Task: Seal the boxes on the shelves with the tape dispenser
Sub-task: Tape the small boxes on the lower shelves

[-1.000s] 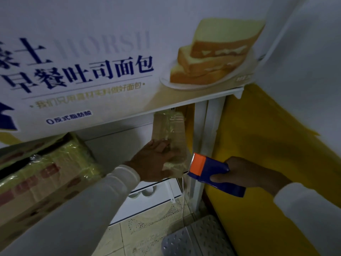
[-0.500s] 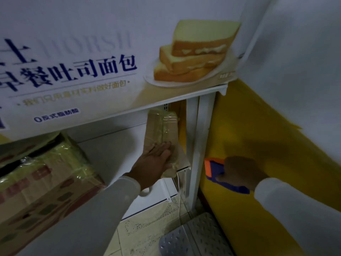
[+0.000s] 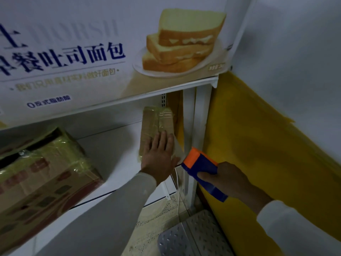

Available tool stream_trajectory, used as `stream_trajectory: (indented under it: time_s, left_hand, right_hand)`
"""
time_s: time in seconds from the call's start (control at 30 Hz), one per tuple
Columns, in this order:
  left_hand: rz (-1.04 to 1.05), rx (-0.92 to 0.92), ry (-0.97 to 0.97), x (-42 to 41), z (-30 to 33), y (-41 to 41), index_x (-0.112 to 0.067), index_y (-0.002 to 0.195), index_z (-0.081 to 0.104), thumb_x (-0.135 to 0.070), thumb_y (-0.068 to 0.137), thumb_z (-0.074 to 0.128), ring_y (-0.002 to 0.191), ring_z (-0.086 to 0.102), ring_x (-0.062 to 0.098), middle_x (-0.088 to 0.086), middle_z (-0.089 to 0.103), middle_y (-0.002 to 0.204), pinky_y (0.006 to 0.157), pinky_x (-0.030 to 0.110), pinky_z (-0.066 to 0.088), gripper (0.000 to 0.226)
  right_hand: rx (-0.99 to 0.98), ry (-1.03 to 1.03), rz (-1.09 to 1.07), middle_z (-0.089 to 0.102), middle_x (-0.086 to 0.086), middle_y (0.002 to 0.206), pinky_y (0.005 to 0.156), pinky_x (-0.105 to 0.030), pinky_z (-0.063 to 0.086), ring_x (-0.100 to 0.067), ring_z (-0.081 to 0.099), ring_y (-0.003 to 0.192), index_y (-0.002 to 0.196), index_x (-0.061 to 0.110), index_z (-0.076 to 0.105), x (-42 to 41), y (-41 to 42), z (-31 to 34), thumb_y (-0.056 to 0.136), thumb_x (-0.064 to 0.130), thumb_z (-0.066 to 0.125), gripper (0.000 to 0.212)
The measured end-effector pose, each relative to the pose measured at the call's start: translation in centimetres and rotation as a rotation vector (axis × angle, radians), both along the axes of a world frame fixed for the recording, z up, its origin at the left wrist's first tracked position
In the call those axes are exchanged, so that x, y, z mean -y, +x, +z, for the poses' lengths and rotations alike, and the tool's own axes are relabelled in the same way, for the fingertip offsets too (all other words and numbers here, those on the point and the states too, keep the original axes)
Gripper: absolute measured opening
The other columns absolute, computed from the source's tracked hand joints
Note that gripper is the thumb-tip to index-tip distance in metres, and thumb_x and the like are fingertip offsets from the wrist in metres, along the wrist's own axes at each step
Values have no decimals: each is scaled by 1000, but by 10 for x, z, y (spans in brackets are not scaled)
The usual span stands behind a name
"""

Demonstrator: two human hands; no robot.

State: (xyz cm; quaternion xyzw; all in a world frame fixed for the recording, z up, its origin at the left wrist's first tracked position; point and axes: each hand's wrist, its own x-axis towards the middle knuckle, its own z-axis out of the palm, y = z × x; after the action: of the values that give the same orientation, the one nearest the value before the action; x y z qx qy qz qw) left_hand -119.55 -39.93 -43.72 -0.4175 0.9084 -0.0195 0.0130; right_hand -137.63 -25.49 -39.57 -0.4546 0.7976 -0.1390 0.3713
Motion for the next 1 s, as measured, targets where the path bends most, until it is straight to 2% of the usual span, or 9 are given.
stream_trajectory:
  time_s: [0.1, 0.2, 0.33, 0.4, 0.47, 0.57, 0.67, 0.77, 1.0]
  left_hand:
    - [39, 29, 11, -4, 4, 0, -13, 151, 0, -70, 90, 24, 145, 14, 32, 13, 9, 159, 113, 49, 16, 87]
    - [-3, 63, -56, 4, 15, 3, -13, 148, 19, -79, 80, 28, 127, 38, 32, 12, 34, 147, 95, 43, 33, 95]
    - [-60, 59, -132, 12, 16, 16, -18, 147, 26, -78, 77, 7, 109, 47, 27, 7, 45, 135, 87, 40, 37, 95]
    - [-41, 56, -122, 11, 10, 18, -19, 149, 20, -76, 78, 3, 113, 45, 27, 7, 40, 141, 90, 40, 36, 93]
    - [-29, 59, -93, 14, 8, 14, -19, 150, 15, -76, 78, 6, 119, 41, 28, 8, 35, 146, 94, 40, 34, 93]
    - [-58, 36, -6, 20, 13, 15, -19, 152, 8, -78, 80, 20, 132, 32, 29, 8, 23, 154, 105, 42, 29, 93]
    - [-124, -65, 95, 17, 22, 27, -19, 152, -1, -77, 81, 33, 145, 15, 26, 7, 5, 161, 116, 42, 12, 98]
    - [-157, -121, 71, 5, 34, 45, -20, 153, 3, -73, 86, 31, 148, 5, 20, 4, 1, 161, 114, 33, -6, 90]
    - [-4, -70, 125, -30, 67, 118, -16, 152, 11, -61, 94, 32, 148, 4, 20, 5, 6, 161, 118, 38, 1, 77]
  right_hand:
    - [44, -14, -20, 43, -7, 57, 58, -33, 35, -23, 45, 55, 66, 9, 45, -6, 2, 2, 86, 54, 68, 55]
    - [90, -31, -24, 50, -13, 63, 59, -33, 36, -24, 50, 58, 72, 7, 52, -7, -1, 6, 85, 54, 69, 51]
    - [118, -63, -25, 50, -11, 62, 59, -32, 37, -24, 50, 57, 74, 4, 56, -5, 0, 8, 86, 50, 69, 50]
    - [140, -75, -23, 52, -7, 60, 58, -32, 39, -23, 50, 54, 75, 1, 59, -3, 4, 8, 87, 48, 69, 50]
    - [146, -98, -24, 52, 1, 54, 56, -28, 39, -15, 50, 49, 67, 10, 58, -2, 7, 8, 87, 46, 70, 42]
    - [160, -127, -18, 50, 5, 49, 53, -24, 37, -6, 47, 42, 63, 17, 56, -3, 11, 10, 87, 43, 71, 39]
    - [177, -133, -30, 52, 4, 50, 51, -23, 36, -5, 46, 40, 67, 10, 58, -4, 14, 17, 87, 42, 72, 40]
    - [204, -151, -44, 48, 6, 43, 48, -22, 35, -2, 43, 35, 61, 12, 52, -5, 19, 25, 87, 41, 73, 44]
    - [279, -194, -16, 54, 11, 41, 41, -12, 33, 0, 50, 36, 58, 22, 52, -7, 58, 47, 84, 42, 74, 40]
